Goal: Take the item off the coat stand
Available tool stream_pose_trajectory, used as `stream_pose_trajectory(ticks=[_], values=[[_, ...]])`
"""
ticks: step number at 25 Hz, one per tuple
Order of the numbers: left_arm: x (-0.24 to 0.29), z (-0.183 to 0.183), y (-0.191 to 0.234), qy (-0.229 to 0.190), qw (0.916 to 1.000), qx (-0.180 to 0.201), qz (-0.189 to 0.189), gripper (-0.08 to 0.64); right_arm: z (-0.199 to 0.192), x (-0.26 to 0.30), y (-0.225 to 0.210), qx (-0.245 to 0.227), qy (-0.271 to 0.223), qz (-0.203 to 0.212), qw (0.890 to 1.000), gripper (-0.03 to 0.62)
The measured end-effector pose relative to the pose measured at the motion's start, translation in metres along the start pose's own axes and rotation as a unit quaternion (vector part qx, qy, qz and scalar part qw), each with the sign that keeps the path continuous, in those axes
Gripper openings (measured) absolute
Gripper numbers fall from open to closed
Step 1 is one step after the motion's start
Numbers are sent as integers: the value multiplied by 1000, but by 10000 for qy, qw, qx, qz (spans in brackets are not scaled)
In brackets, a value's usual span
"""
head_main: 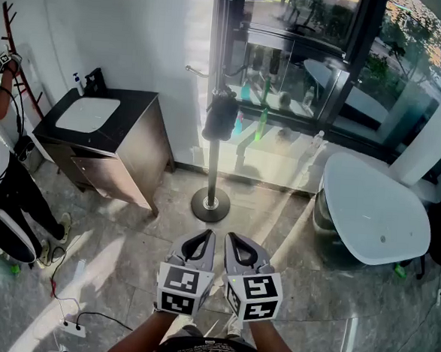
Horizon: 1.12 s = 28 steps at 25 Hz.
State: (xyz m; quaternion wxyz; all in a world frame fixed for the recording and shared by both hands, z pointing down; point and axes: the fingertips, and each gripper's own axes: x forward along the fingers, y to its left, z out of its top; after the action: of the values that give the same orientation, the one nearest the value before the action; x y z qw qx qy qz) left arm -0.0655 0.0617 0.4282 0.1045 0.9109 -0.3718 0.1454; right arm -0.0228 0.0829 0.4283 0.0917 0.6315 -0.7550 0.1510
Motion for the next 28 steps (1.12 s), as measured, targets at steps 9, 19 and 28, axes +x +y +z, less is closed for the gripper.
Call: stream_pose_trajectory(ticks=[9, 19, 28], values=[[-3, 2, 42, -19, 9993, 39, -384, 3, 8, 31, 27, 173, -132, -380, 9990, 6], [20, 3, 62, 34, 9978, 29, -664, 3, 11, 65, 20, 219, -40, -493, 9985, 6], [80, 16, 81, 130, 9985, 88, -530, 3, 28, 121, -22, 180, -38, -383, 9991, 6]])
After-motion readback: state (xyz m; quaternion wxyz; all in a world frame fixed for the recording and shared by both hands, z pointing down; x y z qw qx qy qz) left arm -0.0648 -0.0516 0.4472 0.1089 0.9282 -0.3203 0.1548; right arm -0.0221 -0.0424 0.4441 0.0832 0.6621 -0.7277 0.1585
